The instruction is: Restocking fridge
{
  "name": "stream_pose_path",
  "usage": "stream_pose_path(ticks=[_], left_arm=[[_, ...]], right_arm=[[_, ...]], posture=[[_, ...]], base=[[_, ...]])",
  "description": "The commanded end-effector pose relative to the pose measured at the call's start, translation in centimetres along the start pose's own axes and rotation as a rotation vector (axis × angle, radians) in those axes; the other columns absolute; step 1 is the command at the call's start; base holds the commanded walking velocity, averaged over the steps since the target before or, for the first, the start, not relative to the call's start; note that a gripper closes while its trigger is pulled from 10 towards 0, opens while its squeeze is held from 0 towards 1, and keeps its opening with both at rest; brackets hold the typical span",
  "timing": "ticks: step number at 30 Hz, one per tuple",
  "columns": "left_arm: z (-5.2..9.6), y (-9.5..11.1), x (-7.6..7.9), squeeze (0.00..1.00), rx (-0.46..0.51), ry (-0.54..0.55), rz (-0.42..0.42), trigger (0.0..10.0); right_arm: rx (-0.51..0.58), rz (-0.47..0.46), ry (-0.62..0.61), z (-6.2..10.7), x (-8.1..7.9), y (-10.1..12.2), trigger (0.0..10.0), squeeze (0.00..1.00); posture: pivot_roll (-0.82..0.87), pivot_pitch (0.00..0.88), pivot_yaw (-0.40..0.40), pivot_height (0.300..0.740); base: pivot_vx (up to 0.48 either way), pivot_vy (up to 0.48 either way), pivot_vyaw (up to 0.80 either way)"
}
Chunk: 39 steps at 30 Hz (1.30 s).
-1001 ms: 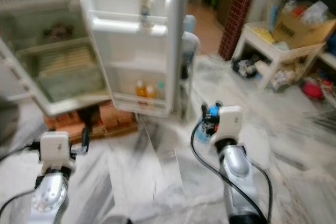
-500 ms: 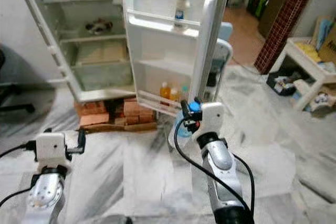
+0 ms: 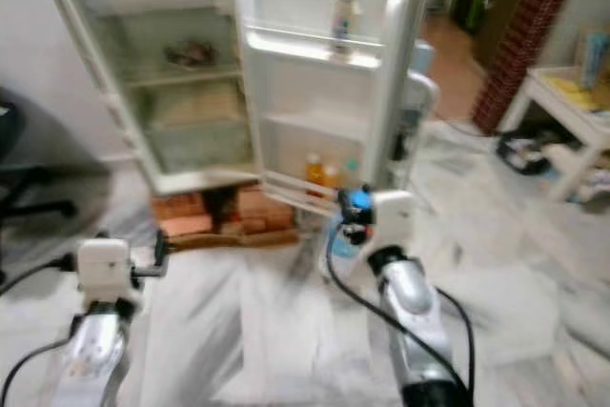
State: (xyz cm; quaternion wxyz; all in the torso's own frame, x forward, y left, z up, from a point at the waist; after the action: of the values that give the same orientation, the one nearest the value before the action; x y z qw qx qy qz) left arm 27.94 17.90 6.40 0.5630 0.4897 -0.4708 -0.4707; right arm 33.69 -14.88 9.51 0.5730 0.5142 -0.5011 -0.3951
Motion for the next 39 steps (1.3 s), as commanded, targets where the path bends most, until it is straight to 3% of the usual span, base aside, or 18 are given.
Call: stream_pose_path(ticks=[1,18,39], left_arm=[[-0.1,0.2,-0.7,0.00,0.002,0.003,-0.009,10.0],[-0.2,0.7,0.8,0.00,0.019,-0.083,0.001,10.0],[-0.3,0.7,1.4,0.00,0.029,-0.104,0.006,10.0]], right_arm=[[0.056,-0.011,0.025,-0.7,-1.0,1.5,10.0,0.00],[0.067,0.015,0.025,-1.2,-0.8,1.8,10.0,0.00],[0.072,0.036,0.030,-1.3,-0.7,1.9,10.0,0.00]], posture=[[0.11,0.000,-0.044,0.740],[0.10,0.000,-0.050,0.740],[0.09,0.000,-0.054,0.740]], base=[[0.000,0.428,0.00],[0.275,0.349,0.00],[0.450,0.000,0.00]])
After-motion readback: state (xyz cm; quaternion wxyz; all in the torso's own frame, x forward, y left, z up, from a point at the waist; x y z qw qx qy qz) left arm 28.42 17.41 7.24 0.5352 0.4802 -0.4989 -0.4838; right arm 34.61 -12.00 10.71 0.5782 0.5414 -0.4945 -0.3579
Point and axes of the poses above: a point about 5 cm out from each wrist's last joint towards the gripper, its own z axis pointing back from the gripper into the wrist, its own y axis along the axis of the wrist's last joint, x = y × z, the point moved 6 cm from there along -z, pointing out of the wrist towards the gripper, and after that the axes turned 12 degrees about z, right-handed, at the moved point
